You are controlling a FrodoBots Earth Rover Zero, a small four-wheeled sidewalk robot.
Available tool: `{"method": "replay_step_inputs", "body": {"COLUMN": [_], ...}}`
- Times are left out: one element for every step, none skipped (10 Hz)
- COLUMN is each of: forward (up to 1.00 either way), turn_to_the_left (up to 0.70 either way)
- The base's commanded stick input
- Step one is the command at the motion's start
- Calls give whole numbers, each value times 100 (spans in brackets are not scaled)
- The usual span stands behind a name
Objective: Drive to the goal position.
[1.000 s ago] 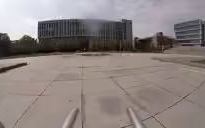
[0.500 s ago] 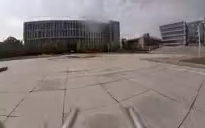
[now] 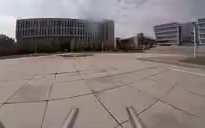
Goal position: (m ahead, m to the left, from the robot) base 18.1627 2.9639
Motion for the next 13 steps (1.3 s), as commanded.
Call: {"method": "replay_step_inputs", "body": {"forward": [100,100,100,100,100,100,100,100,100,100,100,100,100], "turn_to_the_left": [2,2,2,2,2,2,2,2,-13,-38,-38,-38,-38]}}
